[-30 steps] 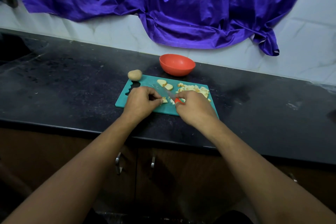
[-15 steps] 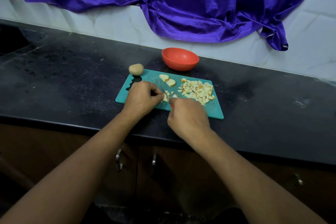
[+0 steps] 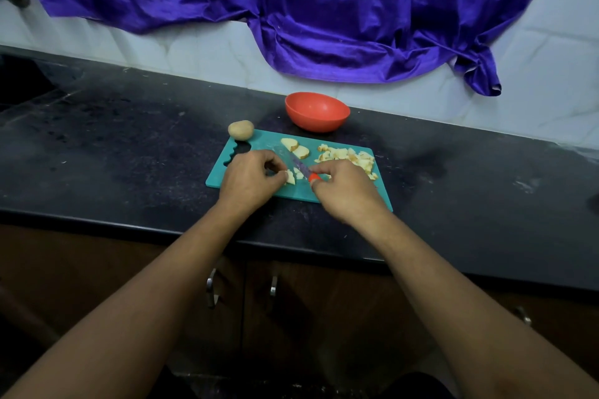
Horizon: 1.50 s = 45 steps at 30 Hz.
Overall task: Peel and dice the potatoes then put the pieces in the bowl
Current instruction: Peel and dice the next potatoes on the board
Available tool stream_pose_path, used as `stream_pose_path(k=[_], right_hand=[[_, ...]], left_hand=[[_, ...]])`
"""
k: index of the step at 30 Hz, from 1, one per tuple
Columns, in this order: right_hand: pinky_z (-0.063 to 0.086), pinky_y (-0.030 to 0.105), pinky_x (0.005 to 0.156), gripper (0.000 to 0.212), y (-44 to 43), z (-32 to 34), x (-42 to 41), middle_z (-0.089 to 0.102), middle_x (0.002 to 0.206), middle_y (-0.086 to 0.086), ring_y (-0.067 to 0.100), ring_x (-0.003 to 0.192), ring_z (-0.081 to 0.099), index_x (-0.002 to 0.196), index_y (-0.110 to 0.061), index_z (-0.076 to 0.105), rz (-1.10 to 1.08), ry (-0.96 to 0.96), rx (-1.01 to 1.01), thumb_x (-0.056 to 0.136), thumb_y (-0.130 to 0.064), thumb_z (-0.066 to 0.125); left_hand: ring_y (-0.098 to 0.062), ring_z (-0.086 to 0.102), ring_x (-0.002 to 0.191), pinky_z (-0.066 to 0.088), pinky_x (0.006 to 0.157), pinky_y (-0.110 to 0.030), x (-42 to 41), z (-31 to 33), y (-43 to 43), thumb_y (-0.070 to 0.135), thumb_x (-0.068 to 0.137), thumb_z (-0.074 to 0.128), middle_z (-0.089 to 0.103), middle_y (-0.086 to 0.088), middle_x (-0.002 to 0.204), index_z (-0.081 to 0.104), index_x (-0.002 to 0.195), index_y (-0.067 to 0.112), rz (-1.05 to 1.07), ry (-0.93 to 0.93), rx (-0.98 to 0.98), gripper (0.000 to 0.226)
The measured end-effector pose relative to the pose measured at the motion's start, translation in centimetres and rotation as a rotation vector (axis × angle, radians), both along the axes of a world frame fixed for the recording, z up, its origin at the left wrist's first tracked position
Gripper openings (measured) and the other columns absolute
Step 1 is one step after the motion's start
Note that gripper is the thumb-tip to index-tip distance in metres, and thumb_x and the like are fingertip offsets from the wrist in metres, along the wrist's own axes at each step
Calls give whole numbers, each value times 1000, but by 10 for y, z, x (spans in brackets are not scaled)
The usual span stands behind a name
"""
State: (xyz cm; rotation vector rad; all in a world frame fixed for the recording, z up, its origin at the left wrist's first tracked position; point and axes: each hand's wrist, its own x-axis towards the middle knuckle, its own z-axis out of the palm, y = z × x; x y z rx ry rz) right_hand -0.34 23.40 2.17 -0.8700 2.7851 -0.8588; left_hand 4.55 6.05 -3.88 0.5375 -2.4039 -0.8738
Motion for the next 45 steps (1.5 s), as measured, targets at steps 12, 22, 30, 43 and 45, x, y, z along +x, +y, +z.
stream_pose_path(k=[12,22,30,43,45], right_hand=[[52,36,77,36,-27,13,23,65,116,0,19,100,60,132,-27,65,37,140,276,96,-25,61],[44,38,69,55,-15,-29,45,67,107,7,28,97,65,155,-20,40,111,387,367,101,-23,52],[57,37,80,42,-5,-26,18,66,109,-5,14,92,62,145,-37,55,50,98,132,103,-33,55],[56,40,88,43,-18,1,23,65,130,-3,20,112,61,141,-34,61,43,125,182,98,-29,60],[55,39,84,42,-22,3,26,66,124,-2,20,109,61,138,-33,62,50,151,230,97,-29,60]], left_hand=[[-1,66,82,60,81,-35,-4,-3,-4,26,86,78,72,18,83,75,81,31,24,-8,34,8],[-3,66,81,59,80,-36,-3,-2,-2,24,86,76,72,16,84,76,88,26,6,-4,-44,3],[-2,66,91,57,85,-32,2,-3,-5,28,90,76,76,14,97,79,97,27,2,9,-33,8],[-2,66,89,57,87,-35,9,-2,-3,24,86,78,72,19,87,77,87,32,30,20,42,8],[-2,66,89,57,87,-34,9,-1,-3,23,86,78,72,21,87,77,86,32,31,12,37,10]])
